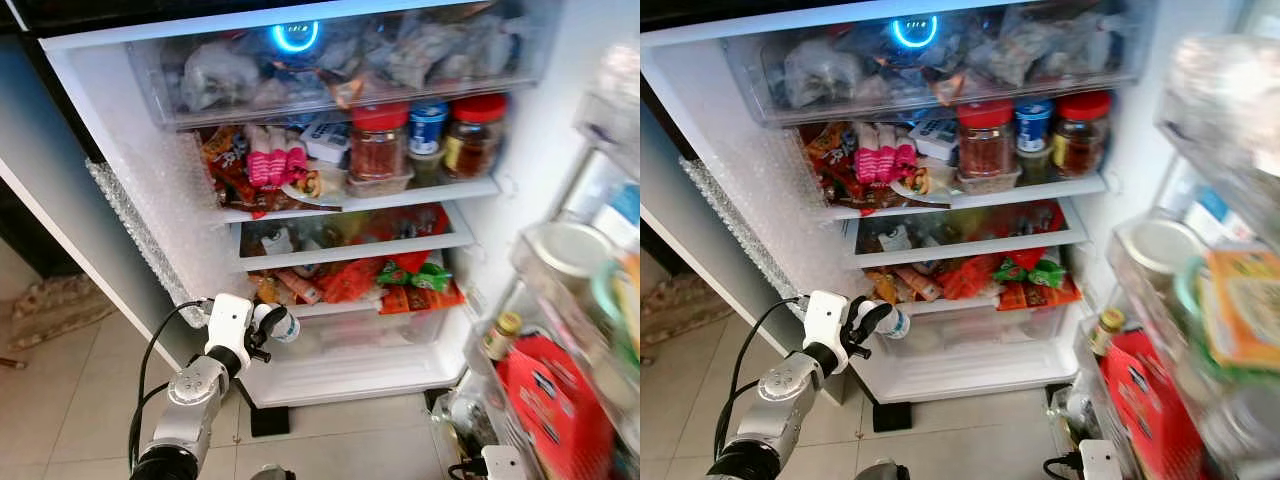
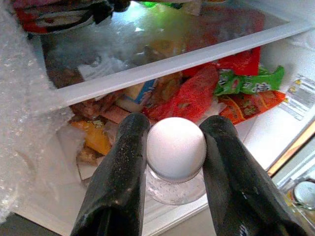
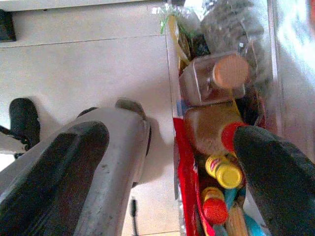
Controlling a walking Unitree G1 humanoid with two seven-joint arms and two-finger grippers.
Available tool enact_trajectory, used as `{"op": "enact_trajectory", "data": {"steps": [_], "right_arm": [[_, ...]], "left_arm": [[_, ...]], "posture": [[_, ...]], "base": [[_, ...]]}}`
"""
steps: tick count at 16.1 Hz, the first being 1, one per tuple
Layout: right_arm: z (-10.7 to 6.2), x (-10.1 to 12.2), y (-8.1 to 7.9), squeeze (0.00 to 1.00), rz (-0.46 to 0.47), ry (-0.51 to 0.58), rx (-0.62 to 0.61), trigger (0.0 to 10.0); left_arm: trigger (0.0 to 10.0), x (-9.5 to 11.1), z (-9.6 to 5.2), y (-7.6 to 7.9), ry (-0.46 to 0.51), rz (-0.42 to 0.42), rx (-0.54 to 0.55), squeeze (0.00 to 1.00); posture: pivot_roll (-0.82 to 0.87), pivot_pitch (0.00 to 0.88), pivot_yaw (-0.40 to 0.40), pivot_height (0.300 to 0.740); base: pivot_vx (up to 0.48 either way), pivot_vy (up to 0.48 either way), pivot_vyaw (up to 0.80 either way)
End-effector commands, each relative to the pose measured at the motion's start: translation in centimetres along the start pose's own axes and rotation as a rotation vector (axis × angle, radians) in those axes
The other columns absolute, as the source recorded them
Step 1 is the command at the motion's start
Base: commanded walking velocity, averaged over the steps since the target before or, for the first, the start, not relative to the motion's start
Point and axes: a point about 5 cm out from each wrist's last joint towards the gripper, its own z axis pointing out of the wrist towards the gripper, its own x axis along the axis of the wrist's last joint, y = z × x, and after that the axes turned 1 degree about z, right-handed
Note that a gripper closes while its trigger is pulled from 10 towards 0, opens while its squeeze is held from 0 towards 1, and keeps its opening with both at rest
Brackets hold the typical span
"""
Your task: Restocking fridge
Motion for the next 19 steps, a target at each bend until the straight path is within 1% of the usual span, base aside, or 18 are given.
{"op": "enact_trajectory", "data": {"steps": [1, 10, 13, 16, 18, 19], "right_arm": [[0.03, 0.31, 0.12, 0.00, 0.003, 0.010, -0.013, 10.0], [0.03, 0.30, 0.04, 0.00, 0.001, 0.007, 0.015, 10.0], [0.02, 0.29, 0.04, 0.00, -0.002, 0.006, 0.018, 10.0], [0.02, 0.21, -0.01, 0.00, -0.002, 0.005, 0.019, 10.0], [0.01, 0.14, -0.06, 0.00, -0.004, 0.004, 0.021, 10.0], [0.01, 0.12, -0.07, 0.00, -0.004, 0.004, 0.022, 10.0]], "left_arm": [[10.0, -0.38, -0.27, -0.48, -0.021, 0.014, 0.003, 0.00], [10.0, -0.35, -0.29, -0.38, -0.017, 0.034, -0.006, 0.00], [10.0, -0.20, -0.19, -0.11, -0.012, 0.056, -0.037, 0.00], [10.0, -0.02, -0.32, 0.26, -0.011, 0.093, -0.112, 0.00], [10.0, -0.25, -0.70, 0.41, -0.049, 0.130, -0.204, 0.00], [10.0, -0.29, -0.82, 0.28, -0.063, 0.132, -0.226, 0.00]], "posture": [[0.00, 0.072, 0.078, 0.665], [0.00, 0.064, 0.074, 0.665], [0.01, 0.062, 0.073, 0.665], [0.00, 0.057, 0.076, 0.665], [0.00, 0.054, 0.080, 0.665], [0.00, 0.054, 0.080, 0.665]], "base": [[0.382, 0.000, 0.00], [0.394, 0.000, 0.00], [0.394, 0.000, 0.00], [0.090, 0.000, 0.00], [0.000, 0.000, 0.00], [0.000, 0.000, 0.00]]}}
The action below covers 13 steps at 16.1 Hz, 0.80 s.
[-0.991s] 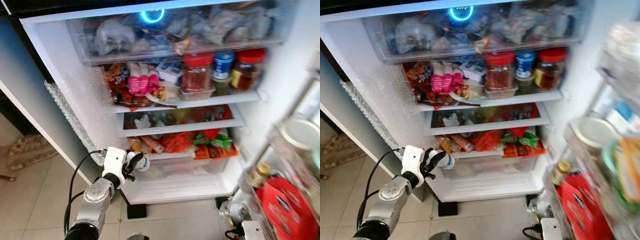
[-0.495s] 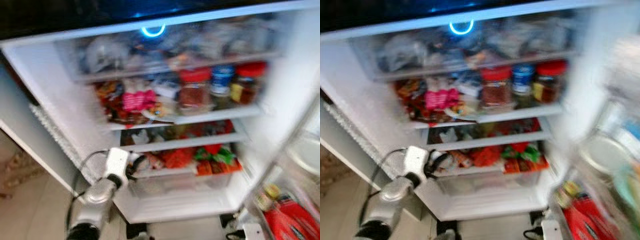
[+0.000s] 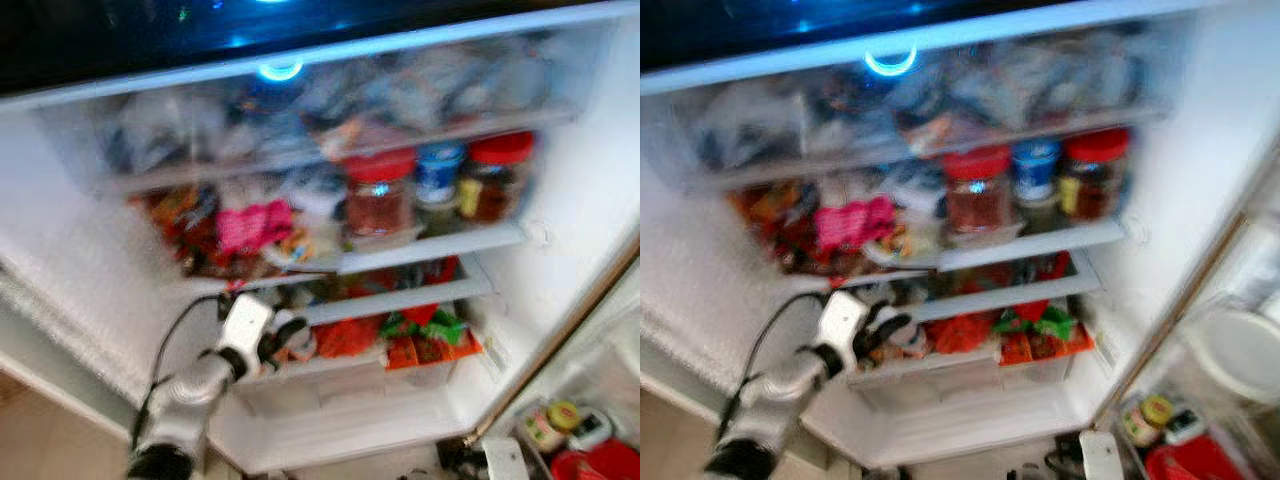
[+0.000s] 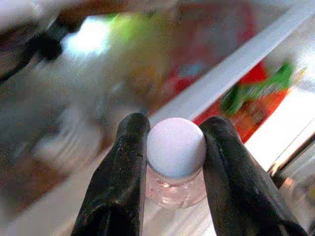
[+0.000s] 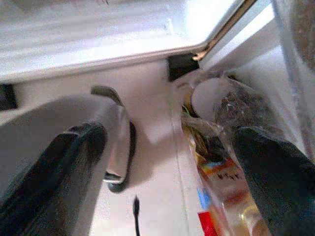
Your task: Restocking fridge
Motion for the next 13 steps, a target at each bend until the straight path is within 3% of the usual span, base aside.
{"op": "enact_trajectory", "data": {"steps": [1, 5, 8, 11, 13], "right_arm": [[0.0, -0.5, -0.3, 0.00, -0.004, -0.018, 0.006, 10.0], [0.0, -0.6, -0.4, 0.00, -0.003, -0.019, 0.009, 10.0], [0.0, -0.6, -0.4, 0.00, -0.012, -0.019, 0.013, 10.0], [0.0, -0.6, -0.4, 0.00, -0.022, -0.020, 0.015, 10.0], [0.0, -0.6, -0.5, 0.00, -0.026, -0.020, 0.016, 10.0]], "left_arm": [[10.0, -0.4, -0.5, -0.1, -0.028, 0.009, -0.024, 0.00], [10.0, 0.1, -0.7, 0.2, -0.052, 0.185, -0.144, 0.00], [10.0, 0.2, -1.5, 0.1, -0.090, 0.385, -0.256, 0.00], [10.0, -0.7, -1.9, -0.2, -0.129, 0.497, -0.259, 0.00], [10.0, -1.3, -1.9, -0.1, -0.123, 0.616, -0.225, 0.00]], "posture": [[0.00, 0.051, 0.085, 0.665], [0.00, 0.045, 0.088, 0.665], [0.00, 0.046, 0.095, 0.665], [0.00, 0.046, 0.094, 0.665], [0.00, 0.047, 0.092, 0.665]], "base": [[0.000, 0.000, 0.00], [0.000, 0.000, 0.00], [0.000, 0.000, 0.00], [0.000, 0.000, 0.00], [0.000, 0.000, 0.00]]}}
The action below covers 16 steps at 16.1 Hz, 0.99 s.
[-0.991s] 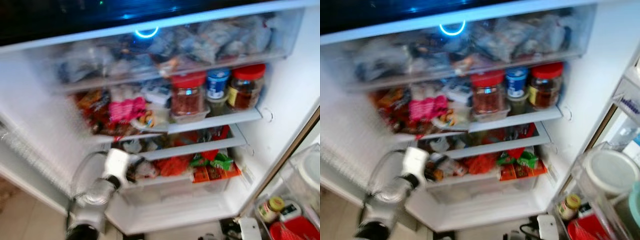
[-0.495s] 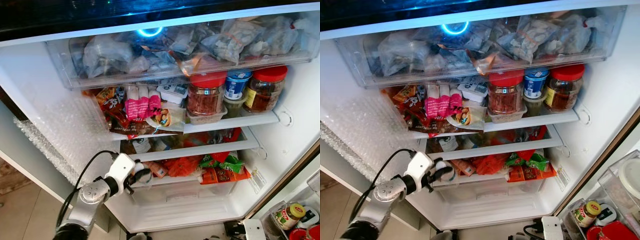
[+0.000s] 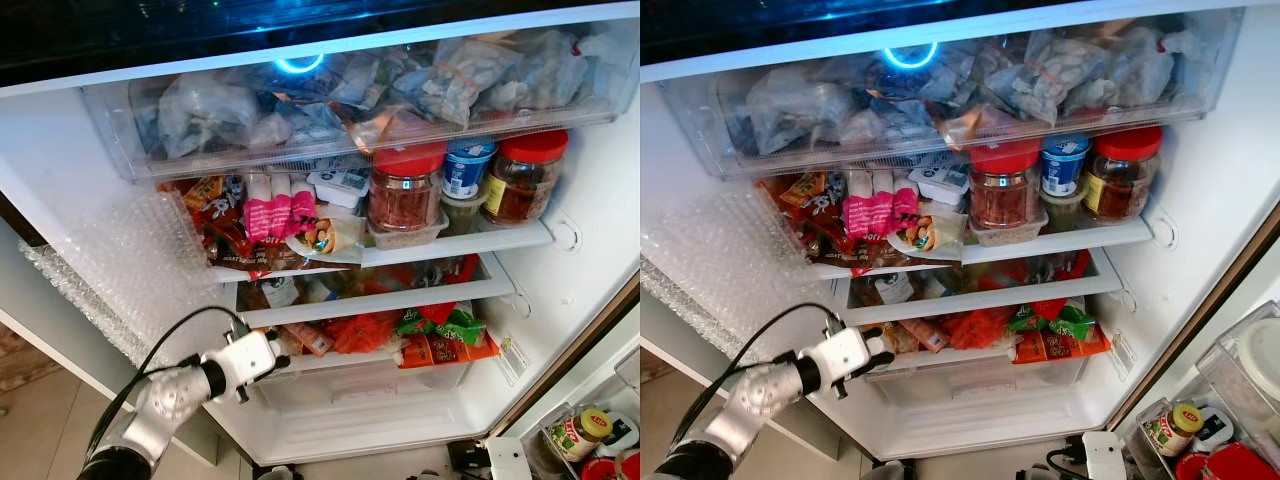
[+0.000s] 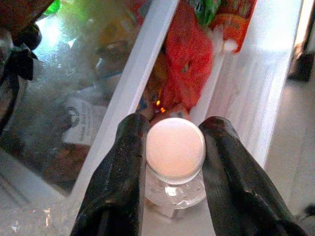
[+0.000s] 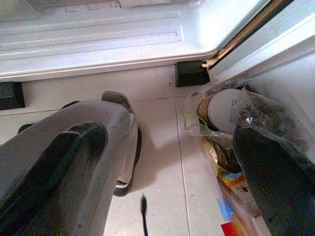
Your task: Restocking fridge
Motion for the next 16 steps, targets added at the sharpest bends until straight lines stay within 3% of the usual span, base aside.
{"op": "enact_trajectory", "data": {"steps": [1, 4, 5, 8, 10, 14, 16], "right_arm": [[-0.1, -0.9, -0.5, 0.00, -0.017, -0.034, 0.015, 10.0], [-0.1, -0.8, -0.5, 0.00, -0.027, -0.033, 0.012, 10.0], [0.0, -0.8, -0.4, 0.00, -0.031, -0.033, 0.012, 10.0], [-0.1, -0.7, -0.3, 0.00, -0.037, -0.031, 0.005, 10.0], [-0.1, -0.7, -0.3, 0.00, -0.044, -0.032, 0.005, 10.0], [0.0, -0.6, -0.3, 0.00, -0.062, -0.031, 0.009, 10.0], [0.0, -0.6, -0.3, 0.00, -0.067, -0.030, 0.008, 10.0]], "left_arm": [[10.0, -0.1, 0.0, -0.3, -0.009, 0.111, 0.020, 0.00], [10.0, 0.2, 0.4, 1.0, 0.024, 0.290, -0.042, 0.00], [10.0, 0.2, 0.5, 1.1, 0.032, 0.299, -0.044, 0.00], [10.0, 1.1, 0.9, 0.0, 0.110, 0.254, 0.105, 0.00], [10.0, 1.8, 0.8, -0.6, 0.166, 0.280, 0.166, 0.00], [10.0, 2.4, 0.7, -0.6, 0.226, 0.324, 0.158, 0.00], [10.0, 2.9, 0.4, -1.4, 0.262, 0.300, 0.188, 0.00]], "posture": [[0.00, 0.047, 0.092, 0.665], [0.00, 0.054, 0.087, 0.665], [0.00, 0.054, 0.087, 0.665], [0.00, 0.058, 0.083, 0.665], [0.01, 0.060, 0.083, 0.665], [0.00, 0.063, 0.083, 0.665], [0.00, 0.064, 0.086, 0.665]], "base": [[0.000, 0.000, 0.00], [0.000, 0.000, 0.00], [0.000, 0.000, 0.00], [0.000, 0.000, 0.00], [0.000, 0.000, 0.00], [0.000, 0.000, 0.00], [0.000, 0.000, 0.00]]}}
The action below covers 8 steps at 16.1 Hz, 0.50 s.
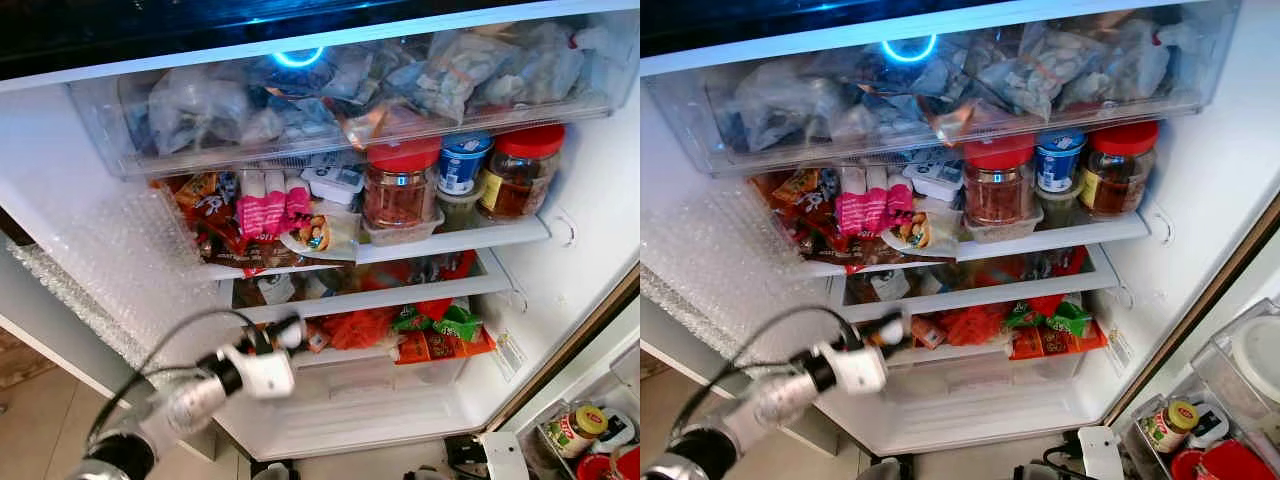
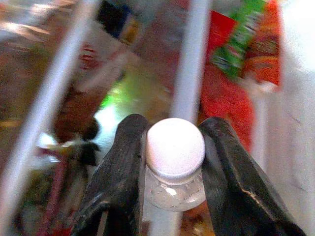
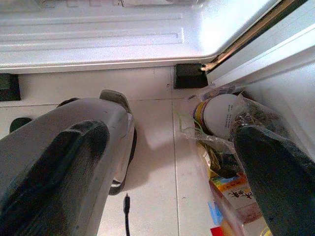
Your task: Restocking fridge
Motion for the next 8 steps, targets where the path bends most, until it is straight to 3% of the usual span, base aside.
{"op": "enact_trajectory", "data": {"steps": [1, 4, 5, 8], "right_arm": [[-0.1, -1.2, -0.3, 0.00, -0.007, -0.047, 0.008, 10.0], [-0.1, -1.2, -0.3, 0.00, -0.009, -0.047, 0.008, 10.0], [-0.1, -1.2, -0.3, 0.00, -0.008, -0.047, 0.009, 10.0], [-0.1, -1.1, -0.3, 0.00, -0.006, -0.045, 0.008, 10.0]], "left_arm": [[10.0, -0.1, -0.3, -1.2, 0.013, -0.011, 0.037, 0.00], [10.0, -0.2, -0.2, -1.5, 0.003, 0.055, 0.022, 0.00], [10.0, -1.2, -0.1, -1.0, -0.075, 0.099, 0.011, 0.00], [10.0, -2.6, -0.4, 0.0, -0.181, 0.166, -0.022, 0.00]], "posture": [[0.00, 0.064, 0.086, 0.665], [0.01, 0.065, 0.086, 0.665], [0.00, 0.066, 0.086, 0.665], [0.00, 0.066, 0.088, 0.665]], "base": [[0.000, 0.000, 0.00], [0.000, 0.000, 0.00], [0.000, 0.000, 0.00], [0.000, 0.000, 0.00]]}}
